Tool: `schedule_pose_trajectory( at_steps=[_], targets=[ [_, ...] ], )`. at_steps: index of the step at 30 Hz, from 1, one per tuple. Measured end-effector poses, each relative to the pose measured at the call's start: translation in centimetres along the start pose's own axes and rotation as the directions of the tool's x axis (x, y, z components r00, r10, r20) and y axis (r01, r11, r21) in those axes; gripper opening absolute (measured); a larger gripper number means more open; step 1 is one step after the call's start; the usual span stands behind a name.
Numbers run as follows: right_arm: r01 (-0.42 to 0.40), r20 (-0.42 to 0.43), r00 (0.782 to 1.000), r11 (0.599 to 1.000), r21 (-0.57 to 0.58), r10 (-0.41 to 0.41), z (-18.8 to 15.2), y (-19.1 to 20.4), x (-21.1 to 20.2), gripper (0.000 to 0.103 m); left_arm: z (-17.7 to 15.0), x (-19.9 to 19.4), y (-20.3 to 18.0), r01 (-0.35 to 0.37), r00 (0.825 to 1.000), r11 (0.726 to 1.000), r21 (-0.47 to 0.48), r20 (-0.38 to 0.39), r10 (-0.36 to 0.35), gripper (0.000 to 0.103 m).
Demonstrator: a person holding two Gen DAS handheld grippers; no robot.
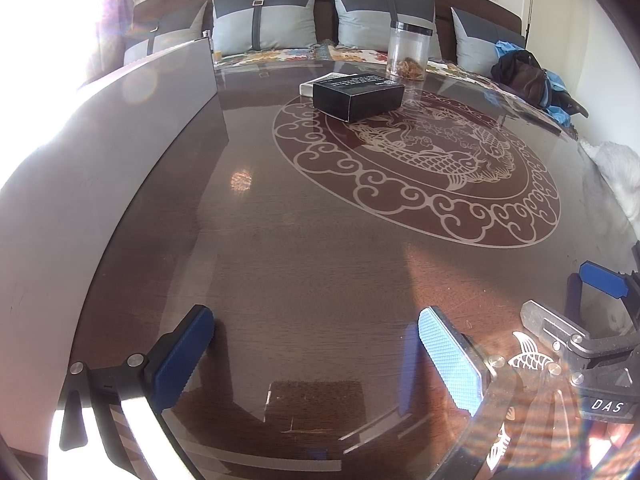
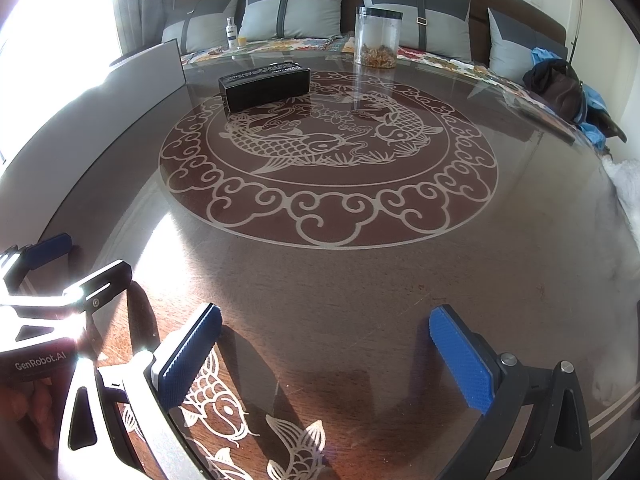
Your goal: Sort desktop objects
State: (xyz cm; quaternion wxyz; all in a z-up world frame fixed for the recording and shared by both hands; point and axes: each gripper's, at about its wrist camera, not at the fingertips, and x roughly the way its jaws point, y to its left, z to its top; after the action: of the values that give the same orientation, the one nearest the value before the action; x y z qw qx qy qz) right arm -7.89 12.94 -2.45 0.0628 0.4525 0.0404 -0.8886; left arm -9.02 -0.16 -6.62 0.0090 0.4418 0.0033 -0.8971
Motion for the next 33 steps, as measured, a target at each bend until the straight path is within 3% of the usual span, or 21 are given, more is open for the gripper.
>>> schedule_pose_trajectory(
  at_steps=[33],
  targets=[
    [0.0, 0.002, 1.0, 1.0, -0.001, 0.0, -0.07, 0.01, -0.01, 0.103, 0.03, -0.07, -0.12, 0.008, 1.0, 1.0, 0.01, 0.002, -0.008, 0.103]
  ],
)
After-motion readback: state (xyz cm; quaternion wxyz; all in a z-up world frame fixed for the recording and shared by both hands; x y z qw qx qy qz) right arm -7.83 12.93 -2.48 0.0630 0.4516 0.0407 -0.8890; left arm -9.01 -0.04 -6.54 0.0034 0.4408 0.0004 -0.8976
